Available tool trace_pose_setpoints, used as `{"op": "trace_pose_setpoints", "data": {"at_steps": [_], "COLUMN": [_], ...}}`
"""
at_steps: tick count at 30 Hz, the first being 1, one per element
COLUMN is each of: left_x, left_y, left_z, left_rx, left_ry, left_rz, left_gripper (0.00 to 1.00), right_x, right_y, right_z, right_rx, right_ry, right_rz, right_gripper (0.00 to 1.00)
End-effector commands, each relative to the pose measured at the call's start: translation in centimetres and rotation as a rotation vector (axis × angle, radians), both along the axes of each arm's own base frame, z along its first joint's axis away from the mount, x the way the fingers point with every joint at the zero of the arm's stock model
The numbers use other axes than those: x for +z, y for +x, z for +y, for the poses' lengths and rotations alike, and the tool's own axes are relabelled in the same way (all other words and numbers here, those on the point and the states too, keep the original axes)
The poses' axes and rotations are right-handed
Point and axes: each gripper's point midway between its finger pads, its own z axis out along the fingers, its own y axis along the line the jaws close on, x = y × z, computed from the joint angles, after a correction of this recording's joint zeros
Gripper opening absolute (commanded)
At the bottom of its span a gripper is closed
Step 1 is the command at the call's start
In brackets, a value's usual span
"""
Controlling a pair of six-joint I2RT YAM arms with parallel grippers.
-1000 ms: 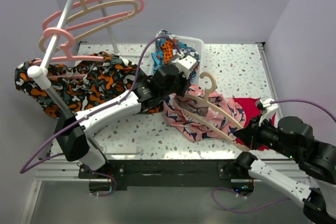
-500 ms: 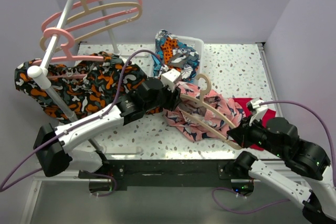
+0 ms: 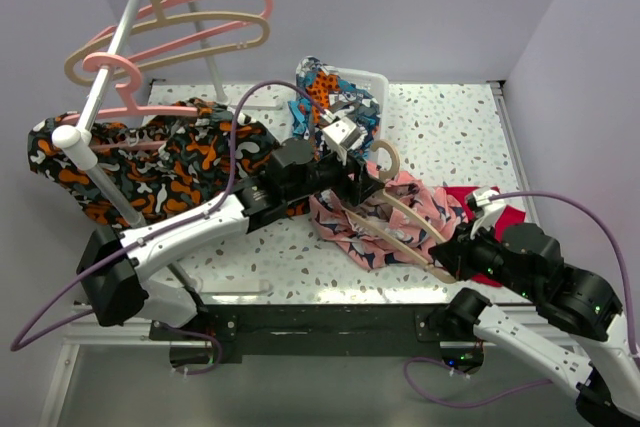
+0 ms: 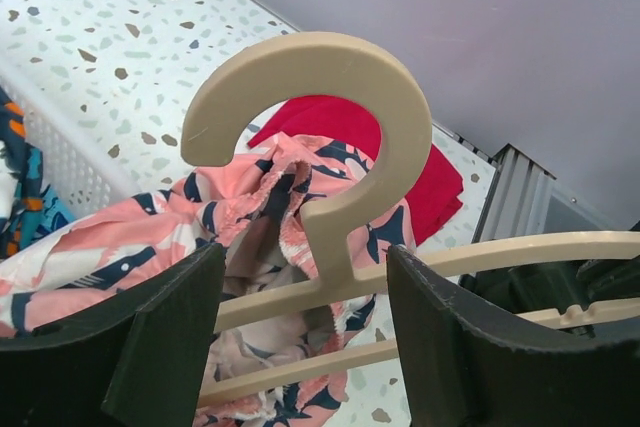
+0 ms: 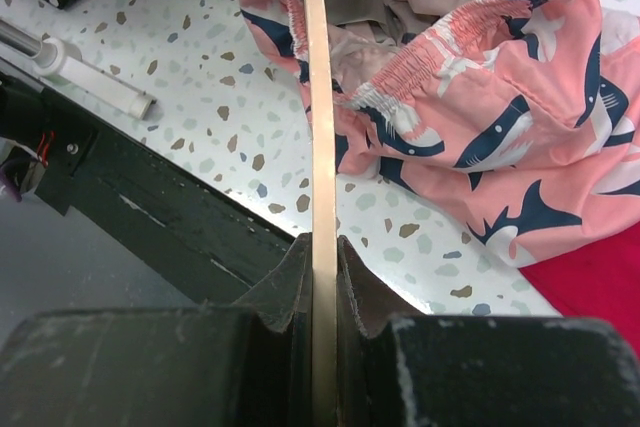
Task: Place the shorts on the hanger
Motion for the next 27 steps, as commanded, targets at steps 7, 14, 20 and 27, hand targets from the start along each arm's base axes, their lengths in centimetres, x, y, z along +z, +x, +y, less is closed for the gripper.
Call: {"op": "trace_pose_setpoints", "data": {"at_steps": [7, 14, 20, 27], "left_x": [2.3, 1.1, 0.3, -0.3], "left_y": [0.1, 0.3, 0.5, 1.1], "left_z": [-2.8, -3.3, -3.6, -2.9], "left_rx": [-0.064, -0.063, -0.060, -0.019], "left_ry": [-0.146, -0.172, -0.159, -0.119], "left_rz": [0.002, 0.023, 0.027, 0.002], "left_gripper": [0.70, 0.62, 0.40, 0.06], "right_x": [2.0, 1.8, 2.0, 2.0], "right_y": [0.9, 1.2, 1.4, 2.4], "right_z": [0.9, 1.3, 1.2, -0.5], "right_rx": [0.016, 0.023, 0.010, -0.114], "right_ry": [0.057, 0.037, 0.033, -0.002], "right_rz": [-0.076, -0.064, -0.071, -0.061], "right_gripper": [0.00, 0.00, 0.00, 0.41]}}
